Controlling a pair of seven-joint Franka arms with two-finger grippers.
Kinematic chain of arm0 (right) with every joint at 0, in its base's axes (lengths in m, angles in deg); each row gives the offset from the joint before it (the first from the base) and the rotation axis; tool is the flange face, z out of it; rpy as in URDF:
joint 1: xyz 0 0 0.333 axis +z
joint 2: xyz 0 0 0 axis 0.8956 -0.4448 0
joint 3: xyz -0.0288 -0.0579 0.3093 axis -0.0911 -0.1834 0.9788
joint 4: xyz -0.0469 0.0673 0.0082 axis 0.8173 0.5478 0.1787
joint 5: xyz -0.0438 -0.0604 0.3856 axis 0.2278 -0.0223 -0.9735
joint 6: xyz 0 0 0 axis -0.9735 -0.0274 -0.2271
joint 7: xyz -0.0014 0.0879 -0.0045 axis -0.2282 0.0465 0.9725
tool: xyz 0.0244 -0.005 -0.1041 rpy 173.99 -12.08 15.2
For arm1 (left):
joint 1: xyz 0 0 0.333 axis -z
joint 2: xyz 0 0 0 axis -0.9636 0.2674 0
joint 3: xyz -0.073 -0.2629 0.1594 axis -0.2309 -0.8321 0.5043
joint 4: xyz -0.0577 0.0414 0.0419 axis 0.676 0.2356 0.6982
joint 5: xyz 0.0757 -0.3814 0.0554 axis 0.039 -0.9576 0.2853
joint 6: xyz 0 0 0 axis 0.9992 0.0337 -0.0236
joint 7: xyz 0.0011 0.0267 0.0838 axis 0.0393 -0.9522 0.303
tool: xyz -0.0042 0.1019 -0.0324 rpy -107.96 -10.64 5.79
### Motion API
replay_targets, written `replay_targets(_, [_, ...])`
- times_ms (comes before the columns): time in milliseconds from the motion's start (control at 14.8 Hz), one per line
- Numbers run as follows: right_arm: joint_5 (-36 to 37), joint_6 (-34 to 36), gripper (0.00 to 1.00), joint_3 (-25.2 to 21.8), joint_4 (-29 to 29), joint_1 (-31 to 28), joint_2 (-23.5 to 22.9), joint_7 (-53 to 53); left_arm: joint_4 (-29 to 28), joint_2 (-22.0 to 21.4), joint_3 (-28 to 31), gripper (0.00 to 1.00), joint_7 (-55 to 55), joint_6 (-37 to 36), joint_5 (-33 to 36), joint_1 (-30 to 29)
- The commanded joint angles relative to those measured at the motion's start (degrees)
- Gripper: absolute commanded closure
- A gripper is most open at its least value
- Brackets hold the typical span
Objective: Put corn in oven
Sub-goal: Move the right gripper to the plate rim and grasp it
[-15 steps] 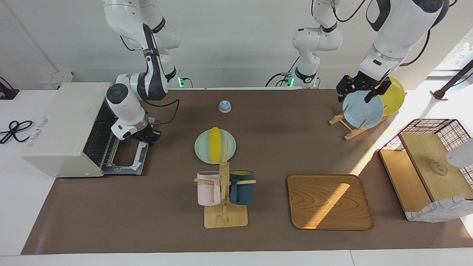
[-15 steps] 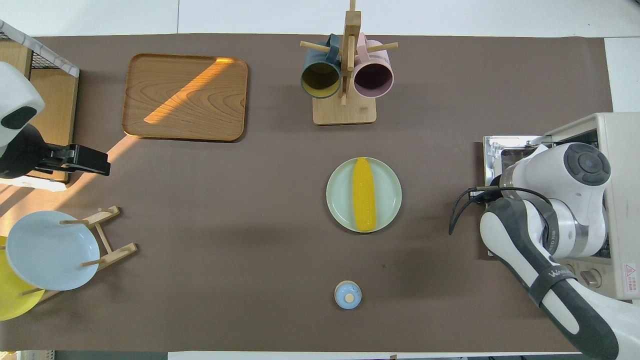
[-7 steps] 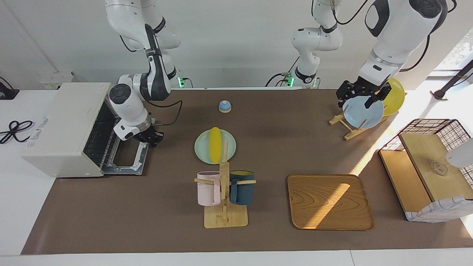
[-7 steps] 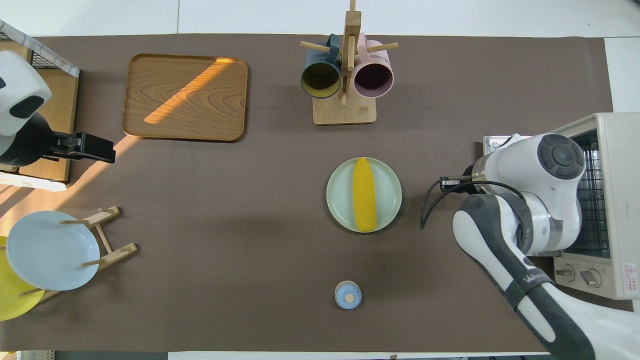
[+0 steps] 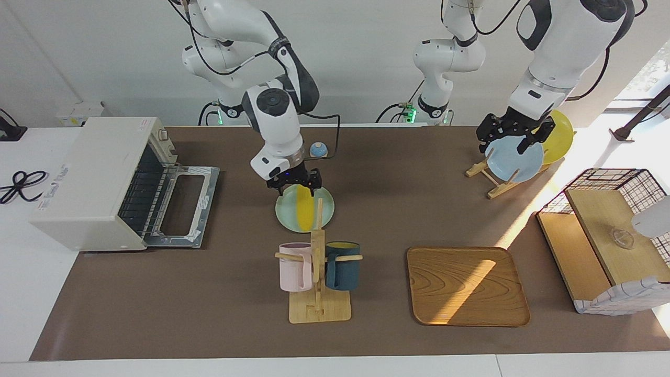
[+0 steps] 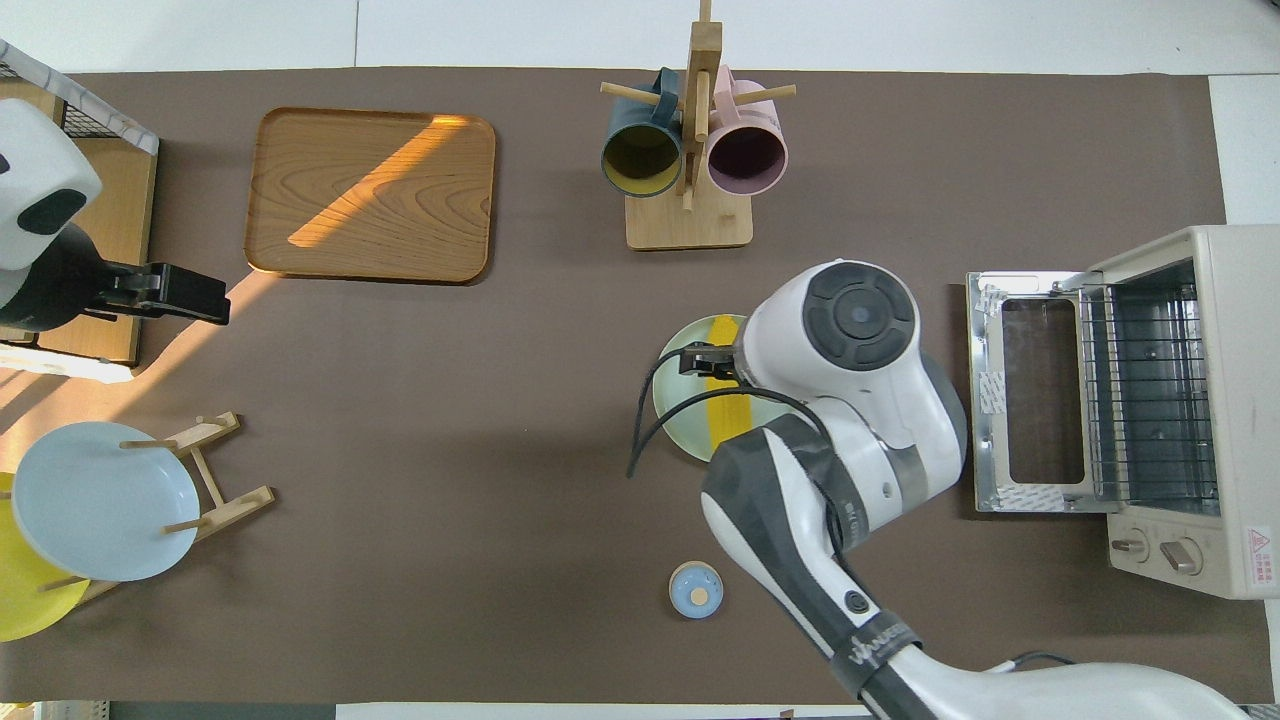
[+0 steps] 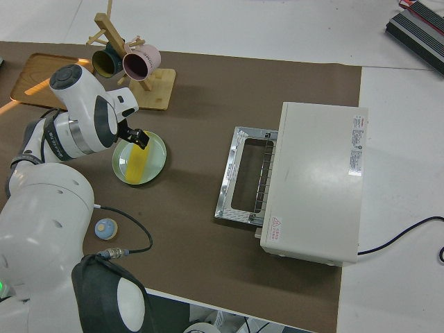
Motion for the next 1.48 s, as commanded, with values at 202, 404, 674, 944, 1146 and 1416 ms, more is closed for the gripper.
replay_targets(202, [4.4, -4.0, 0.00, -0.4, 5.4, 6.5, -9.8, -7.6, 0.5, -0.2, 0.9, 0.00, 0.3, -0.7, 1.0, 0.1])
replay_targets(404, [4.4, -6.2, 0.36, -0.4, 3.0, 7.7, -10.4, -7.2, 0.5, -0.3, 0.9, 0.00, 0.3, -0.8, 1.0, 0.2])
replay_targets(674, [4.5, -6.7, 0.94, -0.4, 2.1, 7.7, -10.2, -6.9, 0.5, -0.2, 0.9, 0.00, 0.3, -0.8, 1.0, 0.1])
replay_targets(944, [4.5, -6.5, 1.00, -0.4, 1.5, 7.9, -10.0, -7.4, 0.5, -0.3, 0.9, 0.00, 0.3, -0.8, 1.0, 0.1])
replay_targets(1146, [5.6, -3.8, 1.00, -0.6, 3.3, 7.4, -10.1, -6.9, 0.5, -0.2, 0.9, 0.00, 0.3, -0.8, 1.0, 0.1])
replay_targets(1416, [11.1, 6.4, 1.00, -0.5, 10.0, 6.5, -10.2, -5.9, 0.5, -0.3, 0.9, 0.00, 0.3, -0.8, 1.0, 0.1])
